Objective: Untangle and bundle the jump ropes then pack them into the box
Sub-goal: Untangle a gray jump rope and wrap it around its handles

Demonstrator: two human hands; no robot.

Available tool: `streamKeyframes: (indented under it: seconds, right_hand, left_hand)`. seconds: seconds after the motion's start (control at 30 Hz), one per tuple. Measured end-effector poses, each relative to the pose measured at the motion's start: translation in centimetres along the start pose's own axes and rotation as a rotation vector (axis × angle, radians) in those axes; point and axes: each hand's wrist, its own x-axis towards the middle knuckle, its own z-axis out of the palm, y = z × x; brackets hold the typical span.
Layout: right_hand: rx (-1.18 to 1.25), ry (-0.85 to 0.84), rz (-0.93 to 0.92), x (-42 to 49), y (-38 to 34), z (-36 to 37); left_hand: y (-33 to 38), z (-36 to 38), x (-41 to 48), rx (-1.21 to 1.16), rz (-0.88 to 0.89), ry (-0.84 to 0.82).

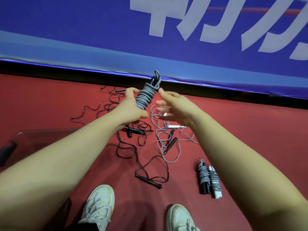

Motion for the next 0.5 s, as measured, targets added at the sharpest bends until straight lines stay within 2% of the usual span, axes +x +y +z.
streamKeyframes:
  seconds: [0.13, 0.23, 0.37, 0.5]
  right_hand:
    - [0.052, -0.044, -0.012, 0.0, 0.4, 0.7]
    - [0.246, -0.034, 0.013, 0.0, 0.5, 0.3]
    - [0.359, -0.005, 0.016, 0.0, 1.4, -1.4]
    - [0.448, -0.078, -0.027, -0.6, 2.0, -2.9]
  left_hand:
    - [-0.1, 1.2, 0.3, 0.132, 0.031, -0.062]
    - [0.1, 1.5, 0.5, 0.086, 0.052, -0.113]
    - [0.5, 2.1, 0.6, 0.035, 0.101, -0.112]
    - [0.8, 4.2, 0.8, 0.08, 0.139, -0.069]
